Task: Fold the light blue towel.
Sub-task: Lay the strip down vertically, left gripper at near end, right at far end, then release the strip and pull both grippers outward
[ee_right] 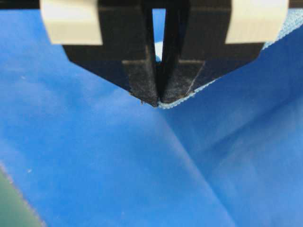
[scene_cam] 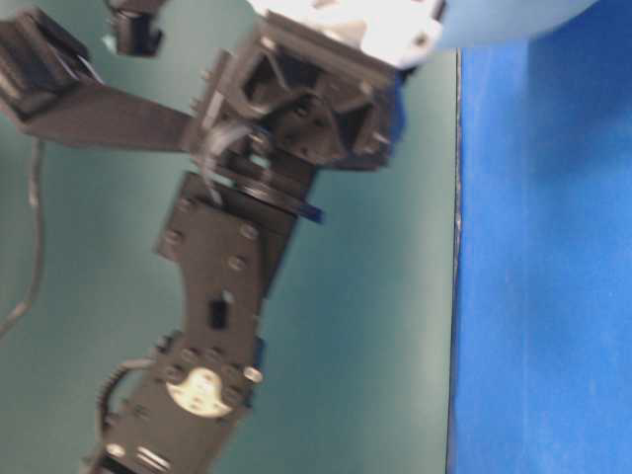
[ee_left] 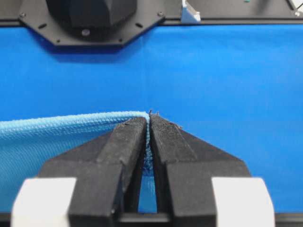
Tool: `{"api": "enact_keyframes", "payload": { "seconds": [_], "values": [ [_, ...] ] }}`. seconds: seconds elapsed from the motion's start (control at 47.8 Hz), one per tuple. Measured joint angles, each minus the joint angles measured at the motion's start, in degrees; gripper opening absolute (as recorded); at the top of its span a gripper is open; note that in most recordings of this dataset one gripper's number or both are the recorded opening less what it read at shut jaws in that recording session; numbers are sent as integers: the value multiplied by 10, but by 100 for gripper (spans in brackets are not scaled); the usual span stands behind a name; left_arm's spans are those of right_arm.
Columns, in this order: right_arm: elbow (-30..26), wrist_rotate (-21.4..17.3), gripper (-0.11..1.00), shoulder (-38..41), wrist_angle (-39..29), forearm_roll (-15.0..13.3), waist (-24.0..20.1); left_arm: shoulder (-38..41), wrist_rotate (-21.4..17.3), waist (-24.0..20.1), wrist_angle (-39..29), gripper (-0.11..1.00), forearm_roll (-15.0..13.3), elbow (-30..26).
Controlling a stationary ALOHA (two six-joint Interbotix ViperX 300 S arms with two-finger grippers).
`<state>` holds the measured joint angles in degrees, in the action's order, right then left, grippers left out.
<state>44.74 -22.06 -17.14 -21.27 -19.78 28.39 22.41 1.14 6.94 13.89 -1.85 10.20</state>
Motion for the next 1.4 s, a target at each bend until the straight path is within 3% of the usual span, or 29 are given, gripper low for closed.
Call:
{"api": "enact_keyframes", "payload": {
  "seconds": [0.272,0.523,1.046,1.15,1.318,1.401],
  "values": [
    [-76,4,2,141,61,0,-17,-41,52,4,58,4,-11,132],
    [-133,16,2,206,70,-5,-43,-83,103,20,107,4,-12,238],
    [-144,68,2,229,115,-11,-58,-89,109,31,118,4,-13,262],
    [-144,71,5,229,120,-12,-58,-89,109,33,119,18,-13,261],
    [-147,75,55,229,117,-14,-49,-90,110,58,111,66,-11,261],
    [-147,76,66,229,116,-15,-46,-95,111,62,83,81,-11,262]
  ]
}}
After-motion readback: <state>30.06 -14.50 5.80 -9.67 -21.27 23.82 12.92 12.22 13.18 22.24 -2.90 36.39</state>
